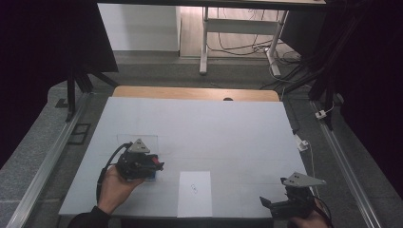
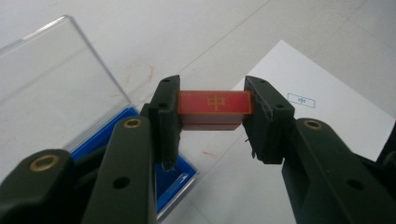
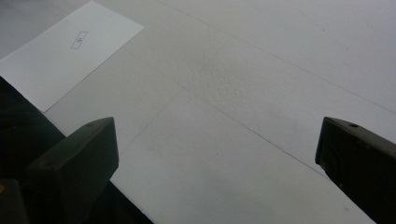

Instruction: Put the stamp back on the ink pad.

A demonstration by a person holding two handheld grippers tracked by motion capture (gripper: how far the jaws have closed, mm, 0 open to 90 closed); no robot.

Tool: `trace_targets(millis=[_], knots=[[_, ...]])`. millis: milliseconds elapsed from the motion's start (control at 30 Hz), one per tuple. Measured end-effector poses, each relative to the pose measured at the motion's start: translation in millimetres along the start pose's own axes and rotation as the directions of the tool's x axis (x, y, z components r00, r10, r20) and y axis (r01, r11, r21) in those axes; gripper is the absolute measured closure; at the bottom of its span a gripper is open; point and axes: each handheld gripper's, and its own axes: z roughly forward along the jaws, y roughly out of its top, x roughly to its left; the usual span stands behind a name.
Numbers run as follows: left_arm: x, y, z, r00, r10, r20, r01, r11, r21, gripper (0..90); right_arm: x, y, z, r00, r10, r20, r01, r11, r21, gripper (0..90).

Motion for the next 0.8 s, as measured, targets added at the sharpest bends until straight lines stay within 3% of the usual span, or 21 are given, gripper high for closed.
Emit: trace_targets(millis=[433, 600, 800], knots=[[34.6, -15.7, -5.1, 0.9946, -0.082, -0.064, 0.083, 0.9965, 0.013, 58.5, 0.4, 0.0, 0.3, 1.0000, -0.002, -0.001, 0.002, 1.000, -0.001, 0.0], [50.2, -25.6, -7.1, 0.9906, -0.093, -0.100, 0.096, 0.9951, 0.026, 58.4, 0.6, 0.1, 0.3, 1.0000, -0.004, 0.000, 0.004, 1.000, -0.001, 0.0], [58.6, -32.6, -6.0, 0.9876, -0.112, -0.110, 0.116, 0.9926, 0.034, 58.4, 0.7, 0.1, 0.4, 1.0000, -0.006, -0.001, 0.006, 1.000, -0.002, 0.0]])
